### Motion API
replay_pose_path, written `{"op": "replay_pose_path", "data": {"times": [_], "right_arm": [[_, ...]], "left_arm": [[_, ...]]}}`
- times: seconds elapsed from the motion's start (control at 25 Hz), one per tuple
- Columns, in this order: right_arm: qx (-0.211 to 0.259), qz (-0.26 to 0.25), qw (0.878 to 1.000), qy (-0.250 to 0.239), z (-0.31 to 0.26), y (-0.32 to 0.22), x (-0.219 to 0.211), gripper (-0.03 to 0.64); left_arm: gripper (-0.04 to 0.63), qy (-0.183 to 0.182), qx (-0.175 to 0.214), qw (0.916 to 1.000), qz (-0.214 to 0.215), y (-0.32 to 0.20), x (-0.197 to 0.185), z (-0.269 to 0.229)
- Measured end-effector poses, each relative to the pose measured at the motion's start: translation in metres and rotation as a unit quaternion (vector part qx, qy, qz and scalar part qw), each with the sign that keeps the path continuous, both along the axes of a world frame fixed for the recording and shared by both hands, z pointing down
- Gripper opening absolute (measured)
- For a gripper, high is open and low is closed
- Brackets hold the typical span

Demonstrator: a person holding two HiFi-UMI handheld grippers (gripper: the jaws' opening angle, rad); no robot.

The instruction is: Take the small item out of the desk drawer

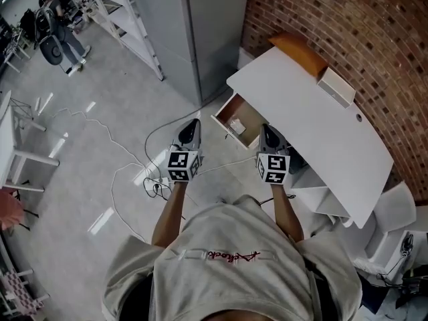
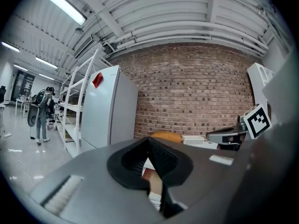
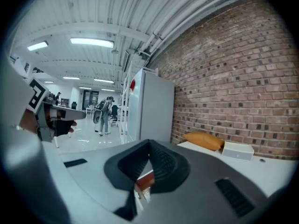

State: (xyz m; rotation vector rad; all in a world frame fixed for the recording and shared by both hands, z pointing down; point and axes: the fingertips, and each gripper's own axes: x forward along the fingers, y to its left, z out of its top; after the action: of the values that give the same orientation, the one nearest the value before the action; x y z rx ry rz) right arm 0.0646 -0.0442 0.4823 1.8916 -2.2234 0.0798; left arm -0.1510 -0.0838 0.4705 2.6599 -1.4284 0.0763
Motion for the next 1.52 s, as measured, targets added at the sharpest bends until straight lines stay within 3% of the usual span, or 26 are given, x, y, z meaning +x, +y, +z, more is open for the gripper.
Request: {"op": "replay_pose_path", "data": {"times": [0.48,0.84,1.04,1.52], "right_arm": [[-0.019,-0.013,1.0,-0.001,0.017,-0.024,0.004,0.011],[-0.019,-0.05,0.999,0.0,0.016,-0.083,0.021,0.011],[-0.016,-0.079,0.997,-0.003,0.009,-0.117,0.031,0.011],[-0.011,-0.131,0.991,-0.017,0.004,-0.179,0.065,0.011]], "left_arm": [[0.008,-0.003,-0.032,0.9995,-0.008,-0.016,0.007,0.024],[0.008,-0.006,-0.04,0.9988,-0.029,-0.059,0.035,0.036],[0.008,0.004,-0.036,0.9979,-0.054,-0.089,0.054,0.024],[0.008,-0.028,-0.019,0.9948,-0.096,-0.146,0.083,0.009]]}}
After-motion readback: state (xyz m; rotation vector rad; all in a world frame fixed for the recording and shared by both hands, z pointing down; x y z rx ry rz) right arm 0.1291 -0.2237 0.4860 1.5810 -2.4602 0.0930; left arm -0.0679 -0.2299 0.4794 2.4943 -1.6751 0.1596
